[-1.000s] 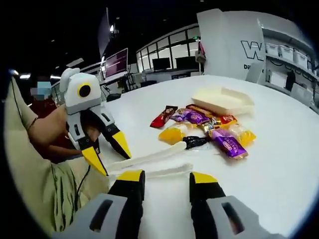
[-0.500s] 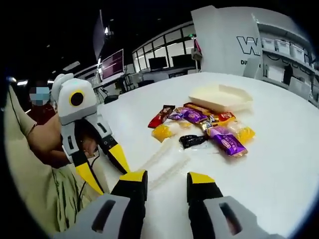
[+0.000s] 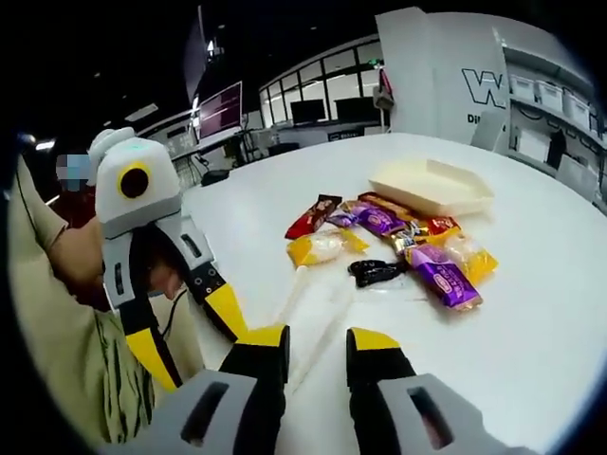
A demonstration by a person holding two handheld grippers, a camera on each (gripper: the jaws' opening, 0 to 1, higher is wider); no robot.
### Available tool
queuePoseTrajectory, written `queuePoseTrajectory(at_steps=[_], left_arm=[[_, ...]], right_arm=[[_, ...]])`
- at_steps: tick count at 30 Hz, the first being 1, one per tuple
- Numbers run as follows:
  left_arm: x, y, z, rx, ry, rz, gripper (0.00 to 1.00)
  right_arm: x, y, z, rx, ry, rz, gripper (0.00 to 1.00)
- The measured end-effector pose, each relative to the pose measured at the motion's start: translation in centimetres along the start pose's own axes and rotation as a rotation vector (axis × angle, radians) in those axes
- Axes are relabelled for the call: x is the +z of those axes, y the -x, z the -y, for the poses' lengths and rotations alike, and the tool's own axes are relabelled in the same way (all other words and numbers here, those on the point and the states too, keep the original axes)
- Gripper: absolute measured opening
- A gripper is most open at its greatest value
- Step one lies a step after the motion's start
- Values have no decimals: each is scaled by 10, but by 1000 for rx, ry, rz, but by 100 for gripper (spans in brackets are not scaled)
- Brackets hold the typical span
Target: Place the target food into the container with the food tongs after gripping and lifting it, then release it inside without dropping or visibly crushing the food.
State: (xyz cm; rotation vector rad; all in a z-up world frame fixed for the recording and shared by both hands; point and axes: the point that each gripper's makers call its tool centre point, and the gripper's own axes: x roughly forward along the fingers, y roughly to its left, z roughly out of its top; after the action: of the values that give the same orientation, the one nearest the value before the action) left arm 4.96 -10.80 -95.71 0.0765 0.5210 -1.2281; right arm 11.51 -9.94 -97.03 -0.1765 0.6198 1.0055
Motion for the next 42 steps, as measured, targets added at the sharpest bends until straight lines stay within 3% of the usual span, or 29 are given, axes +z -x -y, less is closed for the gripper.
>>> queuePoseTrajectory(at_steps=[11,19,37,42], left_arm=[[6,26,-20,59,11,35,31],[6,43,-38,113,32,60,30],[-5,57,-55,182,30,41,28],[-12,59,-59,200,3,7,27]], right_arm=[[-3,-8,1,-6,46,-37,12],[-2,-10,-2,31,131,-55,0],[3,-17,-6,72,222,-64,0],[7,-23,-10,98,262,-67,0]])
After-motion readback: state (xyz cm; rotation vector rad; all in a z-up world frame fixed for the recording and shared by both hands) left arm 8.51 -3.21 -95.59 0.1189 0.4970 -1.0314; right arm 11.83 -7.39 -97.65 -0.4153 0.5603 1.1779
